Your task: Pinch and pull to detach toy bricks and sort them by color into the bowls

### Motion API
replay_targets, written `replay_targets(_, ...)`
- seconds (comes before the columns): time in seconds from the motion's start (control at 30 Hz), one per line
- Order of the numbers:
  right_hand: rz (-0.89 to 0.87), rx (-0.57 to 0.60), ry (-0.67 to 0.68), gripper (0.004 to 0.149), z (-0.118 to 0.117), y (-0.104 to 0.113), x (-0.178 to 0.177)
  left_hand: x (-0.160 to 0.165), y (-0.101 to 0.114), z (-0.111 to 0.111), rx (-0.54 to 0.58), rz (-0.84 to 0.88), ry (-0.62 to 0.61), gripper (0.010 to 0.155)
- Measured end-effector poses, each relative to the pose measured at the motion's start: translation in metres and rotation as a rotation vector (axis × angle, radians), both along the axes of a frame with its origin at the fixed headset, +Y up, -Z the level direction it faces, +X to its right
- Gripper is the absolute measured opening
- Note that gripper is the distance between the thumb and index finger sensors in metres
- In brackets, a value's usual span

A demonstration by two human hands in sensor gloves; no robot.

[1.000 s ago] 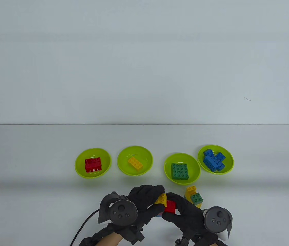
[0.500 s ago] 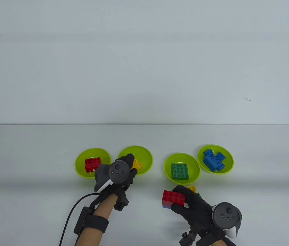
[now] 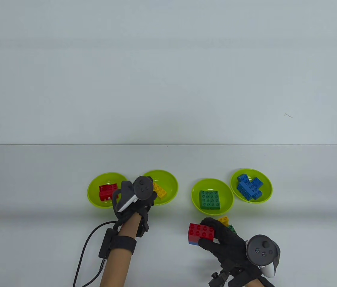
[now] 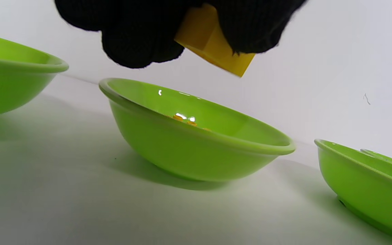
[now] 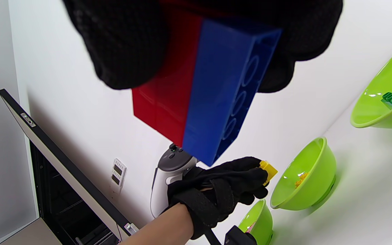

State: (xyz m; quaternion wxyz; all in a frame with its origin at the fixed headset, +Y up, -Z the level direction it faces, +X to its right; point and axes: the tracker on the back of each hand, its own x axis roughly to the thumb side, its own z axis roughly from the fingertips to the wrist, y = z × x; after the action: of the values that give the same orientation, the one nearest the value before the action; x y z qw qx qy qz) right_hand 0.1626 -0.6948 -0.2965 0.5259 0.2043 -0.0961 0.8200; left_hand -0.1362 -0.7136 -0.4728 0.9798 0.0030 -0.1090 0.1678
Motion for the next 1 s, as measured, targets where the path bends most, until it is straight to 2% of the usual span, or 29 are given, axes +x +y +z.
replay_targets(0.17,0.0,-0.002,-0.004,0.063,-0.001,-0.001,0.0,-0.001,0.021,0.025,0.058,0.148,-0.1,0.075)
replay_targets(0.4,-0.024,-0.018,0.006,0.063,0.0,-0.001,-0.002,0.023,0.054,0.104,0.1,0.431,-0.391,0.076)
replay_targets(0.57,-0.021,-0.016,0.033,0.063,0.003,0.0,-0.006,0.045,0.054,0.146,0.104,0.506,-0.551,0.078)
replay_targets(0.77,-0.027,-0.028,0.072,0.063,0.003,-0.001,-0.009,0.057,0.046,0.155,0.107,0.445,-0.615,0.072)
replay_targets(1.0,-0.016,-0.033,0.095,0.063,0.005,-0.003,-0.012,0.057,0.043,0.163,0.218,0.407,-0.593,0.065)
